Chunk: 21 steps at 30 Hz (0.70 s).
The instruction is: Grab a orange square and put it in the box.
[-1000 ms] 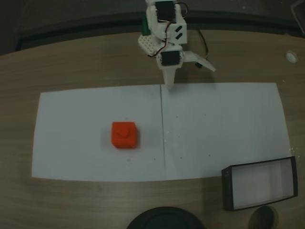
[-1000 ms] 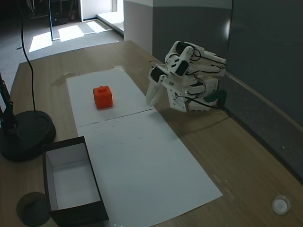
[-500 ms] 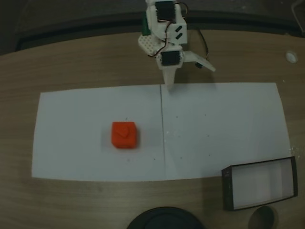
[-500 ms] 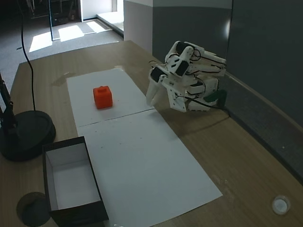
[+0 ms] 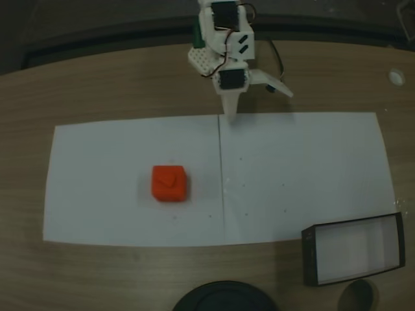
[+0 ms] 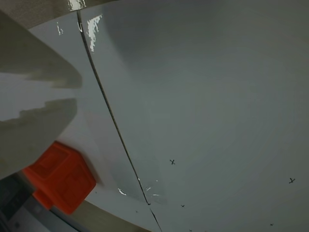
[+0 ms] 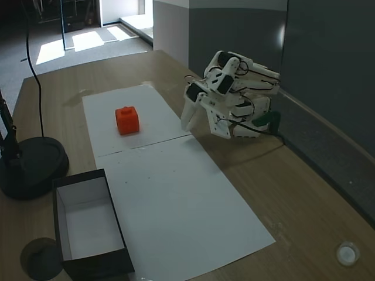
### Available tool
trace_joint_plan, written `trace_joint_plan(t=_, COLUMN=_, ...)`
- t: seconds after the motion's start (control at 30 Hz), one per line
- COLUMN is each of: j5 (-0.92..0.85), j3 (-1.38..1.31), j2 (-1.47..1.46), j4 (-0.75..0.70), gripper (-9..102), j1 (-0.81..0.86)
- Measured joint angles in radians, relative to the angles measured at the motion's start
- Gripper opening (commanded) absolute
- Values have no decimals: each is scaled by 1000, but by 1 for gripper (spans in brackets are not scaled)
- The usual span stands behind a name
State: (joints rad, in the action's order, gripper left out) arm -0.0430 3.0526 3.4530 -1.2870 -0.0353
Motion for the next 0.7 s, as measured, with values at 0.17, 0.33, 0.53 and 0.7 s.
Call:
trace_joint_plan(t=0.17, j5=0, j3=0, j2=0, j4=0, gripper=0, j1=-77)
trace_joint_plan(t=0.33, j5=0, j3=-2, j2=0, j4=40, gripper=0, j1=-187)
trace_joint_plan(t=0.53, j5=-3, j3=-2, j2=0, j4=100, gripper=4, j1=-201)
trace_joint_plan(t=0.7, j5=-144, j3=0, j2=0, j4=244, gripper=21, j1=-74)
